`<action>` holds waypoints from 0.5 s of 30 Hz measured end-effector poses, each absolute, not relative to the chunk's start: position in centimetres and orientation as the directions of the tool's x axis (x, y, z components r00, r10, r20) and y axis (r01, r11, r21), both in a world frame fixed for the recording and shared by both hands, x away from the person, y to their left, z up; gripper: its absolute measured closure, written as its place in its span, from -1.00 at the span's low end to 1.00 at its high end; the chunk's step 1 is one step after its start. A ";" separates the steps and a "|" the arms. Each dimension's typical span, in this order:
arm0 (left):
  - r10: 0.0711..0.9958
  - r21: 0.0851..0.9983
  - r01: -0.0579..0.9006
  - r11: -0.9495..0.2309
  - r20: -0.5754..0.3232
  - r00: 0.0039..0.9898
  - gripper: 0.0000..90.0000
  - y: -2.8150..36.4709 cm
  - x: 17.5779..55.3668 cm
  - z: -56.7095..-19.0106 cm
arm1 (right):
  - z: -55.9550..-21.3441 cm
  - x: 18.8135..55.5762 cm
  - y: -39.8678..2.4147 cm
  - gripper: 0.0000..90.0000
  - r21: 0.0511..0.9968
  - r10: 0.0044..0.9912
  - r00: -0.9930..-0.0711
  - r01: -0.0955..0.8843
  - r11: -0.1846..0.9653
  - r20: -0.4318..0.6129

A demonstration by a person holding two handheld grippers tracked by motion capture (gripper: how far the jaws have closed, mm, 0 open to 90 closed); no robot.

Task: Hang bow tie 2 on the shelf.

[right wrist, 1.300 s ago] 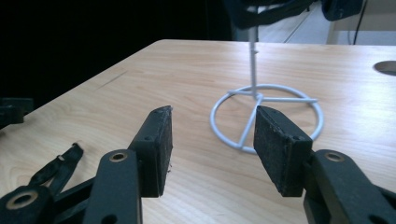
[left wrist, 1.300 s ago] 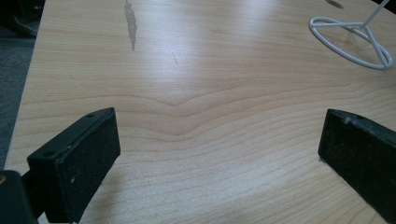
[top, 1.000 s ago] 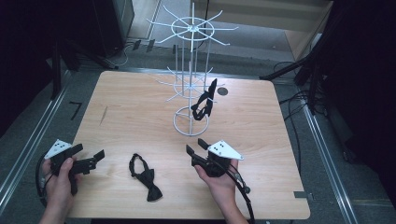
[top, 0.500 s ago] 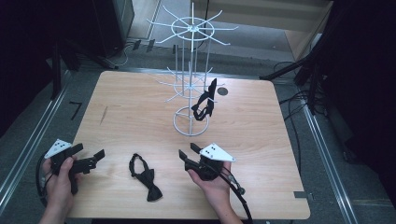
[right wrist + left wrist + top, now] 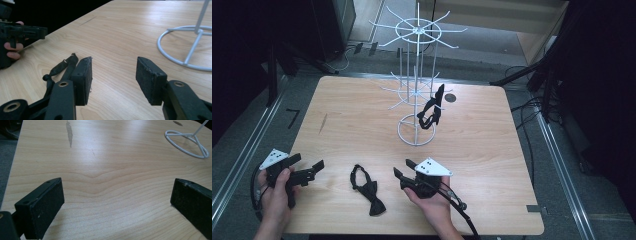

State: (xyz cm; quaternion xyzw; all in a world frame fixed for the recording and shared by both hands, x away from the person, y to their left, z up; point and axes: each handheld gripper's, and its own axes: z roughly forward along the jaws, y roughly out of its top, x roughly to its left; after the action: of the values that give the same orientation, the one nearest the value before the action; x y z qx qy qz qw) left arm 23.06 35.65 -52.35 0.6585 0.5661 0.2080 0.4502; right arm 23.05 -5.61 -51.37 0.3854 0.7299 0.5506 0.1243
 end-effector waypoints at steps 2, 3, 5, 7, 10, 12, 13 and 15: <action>0.933 0.827 0.560 0.042 -0.233 0.274 -1.00 35.7 23.1 -52.3 | -51.5 22.9 -5.3 0.08 0.897 0.694 -0.677 0.430 0.101 0.247; 0.933 0.828 0.560 0.041 -0.233 0.275 -1.00 35.6 23.1 -52.3 | -51.7 22.9 -5.1 0.07 0.896 0.689 -0.681 0.431 0.105 0.246; 0.933 0.828 0.559 0.043 -0.234 0.275 -1.00 35.6 23.1 -52.3 | -51.9 22.7 -4.8 0.07 0.893 0.685 -0.686 0.436 0.117 0.245; 0.933 0.828 0.558 0.043 -0.234 0.275 -1.00 35.6 23.1 -52.3 | -52.0 22.6 -4.5 0.07 0.891 0.680 -0.691 0.437 0.125 0.244; 0.932 0.828 0.559 0.043 -0.234 0.275 -1.00 35.6 23.1 -52.3 | -52.1 22.5 -4.2 0.07 0.888 0.675 -0.696 0.440 0.130 0.246; 0.932 0.828 0.559 0.043 -0.235 0.276 -1.00 35.7 23.1 -52.4 | -52.2 22.4 -4.1 0.06 0.884 0.673 -0.695 0.449 0.132 0.252; 0.933 0.828 0.559 0.043 -0.234 0.275 -1.00 35.7 23.1 -52.4 | -52.2 22.3 -3.9 0.06 0.882 0.668 -0.699 0.451 0.136 0.255; 0.933 0.828 0.560 0.043 -0.234 0.275 -1.00 35.7 23.1 -52.4 | -52.4 22.1 -3.6 0.06 0.878 0.665 -0.702 0.456 0.145 0.255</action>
State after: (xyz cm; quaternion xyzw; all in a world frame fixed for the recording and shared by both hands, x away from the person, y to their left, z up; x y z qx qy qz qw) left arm 23.08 35.65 -52.35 0.6600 0.5653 0.2076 0.4492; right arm 22.14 -3.62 -52.41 0.3733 0.7503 0.5369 0.0972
